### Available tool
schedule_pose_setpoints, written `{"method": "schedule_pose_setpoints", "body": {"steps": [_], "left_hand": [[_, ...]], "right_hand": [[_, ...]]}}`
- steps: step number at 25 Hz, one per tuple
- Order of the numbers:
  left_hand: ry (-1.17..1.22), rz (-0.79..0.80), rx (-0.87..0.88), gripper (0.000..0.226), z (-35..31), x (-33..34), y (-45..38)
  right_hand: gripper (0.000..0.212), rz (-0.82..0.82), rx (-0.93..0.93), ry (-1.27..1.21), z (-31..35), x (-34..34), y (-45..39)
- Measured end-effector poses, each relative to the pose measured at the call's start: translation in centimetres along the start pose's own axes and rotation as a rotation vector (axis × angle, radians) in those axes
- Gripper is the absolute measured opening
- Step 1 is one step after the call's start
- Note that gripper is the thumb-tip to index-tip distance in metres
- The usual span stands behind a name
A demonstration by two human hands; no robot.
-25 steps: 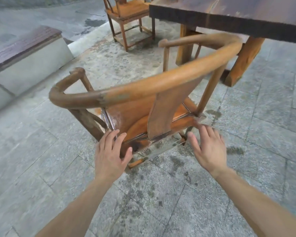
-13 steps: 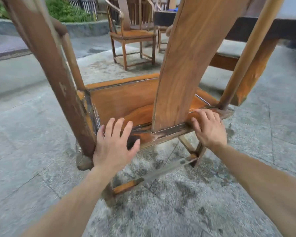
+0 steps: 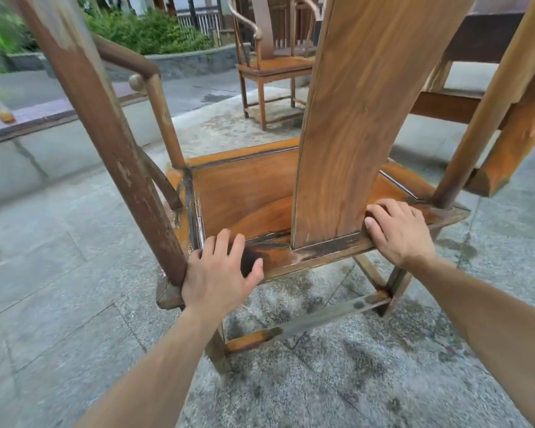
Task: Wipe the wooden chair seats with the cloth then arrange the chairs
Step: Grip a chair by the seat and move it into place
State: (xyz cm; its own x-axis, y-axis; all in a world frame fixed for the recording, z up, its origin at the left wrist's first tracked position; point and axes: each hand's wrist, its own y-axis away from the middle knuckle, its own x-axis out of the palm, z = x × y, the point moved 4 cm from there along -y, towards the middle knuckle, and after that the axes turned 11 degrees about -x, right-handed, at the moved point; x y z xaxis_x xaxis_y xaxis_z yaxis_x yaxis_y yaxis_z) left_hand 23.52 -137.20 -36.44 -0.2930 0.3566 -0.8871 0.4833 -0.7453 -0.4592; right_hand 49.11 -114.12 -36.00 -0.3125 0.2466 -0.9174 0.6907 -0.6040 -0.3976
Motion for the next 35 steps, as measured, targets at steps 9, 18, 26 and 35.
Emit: {"method": "schedule_pose_setpoints", "body": {"steps": [9, 18, 26, 35], "left_hand": [[-0.093, -0.004, 0.012, 0.052, -0.6, -0.7, 0.3], [-0.106, -0.065, 0.031, 0.053, -0.6, -0.4, 0.3], [-0.093, -0.185, 0.108, 0.047, -0.2, 0.0, -0.4], [0.000, -0.248, 0.269, 0.046, 2.7, 5.0, -8.1]], "right_hand": [[0.036, -0.094, -0.005, -0.002, -0.4, 0.4, 0.4], [0.033, -0.130, -0.096, 0.031, -1.1, 0.4, -0.5], [0.034, -0.257, -0.109, 0.039, -1.2, 1.0, -0.8], [0.029, -0.212, 0.022, 0.071, 0.1, 2.1, -4.1]]}}
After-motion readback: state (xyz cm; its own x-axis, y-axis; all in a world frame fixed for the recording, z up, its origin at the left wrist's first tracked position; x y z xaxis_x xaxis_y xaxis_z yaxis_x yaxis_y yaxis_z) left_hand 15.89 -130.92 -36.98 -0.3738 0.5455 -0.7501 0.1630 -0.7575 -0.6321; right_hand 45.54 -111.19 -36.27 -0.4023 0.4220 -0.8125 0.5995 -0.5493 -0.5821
